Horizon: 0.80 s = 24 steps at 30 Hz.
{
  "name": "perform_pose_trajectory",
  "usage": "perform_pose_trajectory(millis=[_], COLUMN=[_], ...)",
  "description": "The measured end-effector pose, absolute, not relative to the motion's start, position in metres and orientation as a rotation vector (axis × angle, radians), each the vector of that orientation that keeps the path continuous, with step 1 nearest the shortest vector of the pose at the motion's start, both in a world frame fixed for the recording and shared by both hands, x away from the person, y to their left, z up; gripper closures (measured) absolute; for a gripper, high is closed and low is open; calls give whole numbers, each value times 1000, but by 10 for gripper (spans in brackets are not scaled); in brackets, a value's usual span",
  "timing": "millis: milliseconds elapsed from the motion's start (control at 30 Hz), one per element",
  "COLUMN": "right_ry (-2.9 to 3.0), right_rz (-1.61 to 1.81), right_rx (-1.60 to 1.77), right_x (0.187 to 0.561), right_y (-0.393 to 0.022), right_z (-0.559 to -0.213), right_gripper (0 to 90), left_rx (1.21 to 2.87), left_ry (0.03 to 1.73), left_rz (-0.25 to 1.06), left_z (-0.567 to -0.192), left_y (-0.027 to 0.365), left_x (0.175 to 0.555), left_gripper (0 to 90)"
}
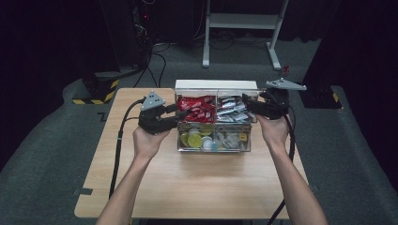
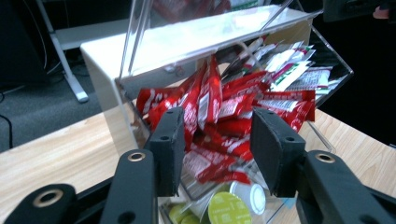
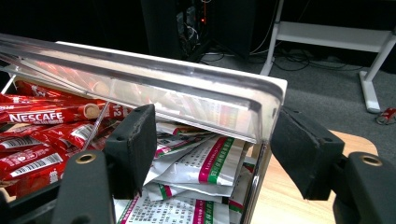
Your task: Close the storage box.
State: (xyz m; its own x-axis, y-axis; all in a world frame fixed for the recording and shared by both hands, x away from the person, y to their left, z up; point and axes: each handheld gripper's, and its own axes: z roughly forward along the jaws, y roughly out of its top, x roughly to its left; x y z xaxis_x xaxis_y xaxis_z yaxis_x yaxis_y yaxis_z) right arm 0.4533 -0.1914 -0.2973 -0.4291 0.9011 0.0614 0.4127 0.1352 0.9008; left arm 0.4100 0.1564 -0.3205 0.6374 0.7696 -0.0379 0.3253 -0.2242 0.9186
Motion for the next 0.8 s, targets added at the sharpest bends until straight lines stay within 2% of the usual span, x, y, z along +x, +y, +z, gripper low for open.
perform_pose_trajectory(millis=[433,800], right_ry=[1904,1905], right_rz=[1276,1278], right_rx=[1256,1256], right_x=[453,453], right_y=[-194,-194], right_z=[-298,-299], right_gripper=[333,336], left_rx=[1860,1917], left_ry=[891,888], left_rz=[547,541], left_z=[-317,-322], left_y=[141,125], left_x=[429,446], left_gripper=[629,742])
